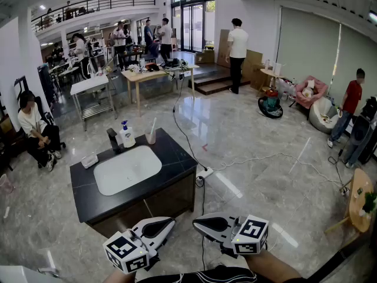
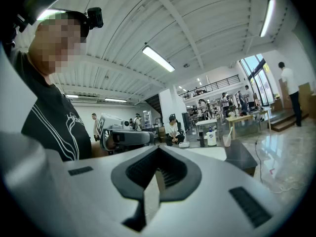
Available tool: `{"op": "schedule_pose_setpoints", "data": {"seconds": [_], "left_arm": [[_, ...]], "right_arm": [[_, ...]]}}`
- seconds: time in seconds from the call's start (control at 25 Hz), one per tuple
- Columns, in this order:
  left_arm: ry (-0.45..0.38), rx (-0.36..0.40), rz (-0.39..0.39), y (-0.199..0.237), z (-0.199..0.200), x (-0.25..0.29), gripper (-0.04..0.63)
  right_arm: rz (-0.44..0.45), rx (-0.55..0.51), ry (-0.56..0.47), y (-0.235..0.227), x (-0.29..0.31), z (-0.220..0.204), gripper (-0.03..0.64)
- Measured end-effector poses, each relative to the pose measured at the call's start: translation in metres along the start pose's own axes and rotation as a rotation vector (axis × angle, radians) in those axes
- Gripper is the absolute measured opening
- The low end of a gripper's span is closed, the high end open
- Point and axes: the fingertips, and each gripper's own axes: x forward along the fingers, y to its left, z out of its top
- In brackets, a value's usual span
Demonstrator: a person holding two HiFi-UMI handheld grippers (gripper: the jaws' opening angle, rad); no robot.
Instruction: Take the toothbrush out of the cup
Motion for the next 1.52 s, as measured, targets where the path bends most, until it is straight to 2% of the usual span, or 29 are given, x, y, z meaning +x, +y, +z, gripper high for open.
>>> {"op": "schedule_pose_setpoints", "data": {"seconds": [0.32, 0.64, 0.84, 1.0, 1.52], "left_arm": [[-0.003, -0.02, 0.01, 0.009, -0.007, -0.003, 0.005], [0.013, -0.045, 0.038, 0.023, -0.014, 0.017, 0.005], [-0.002, -0.069, 0.08, 0.044, -0.009, 0.037, 0.005], [-0.011, -0.098, 0.122, 0.07, -0.006, 0.062, 0.005], [-0.043, -0.132, 0.279, 0.145, 0.016, 0.187, 0.005]], "right_arm": [[0.005, 0.001, 0.0, -0.001, 0.007, -0.007, 0.005], [0.007, 0.047, -0.039, -0.037, 0.01, -0.008, 0.005], [0.033, 0.067, -0.073, -0.072, 0.014, 0.003, 0.005], [0.075, 0.042, -0.042, -0.102, 0.023, 0.004, 0.005], [0.211, 0.064, -0.005, -0.245, 0.009, 0.033, 0.005]]}}
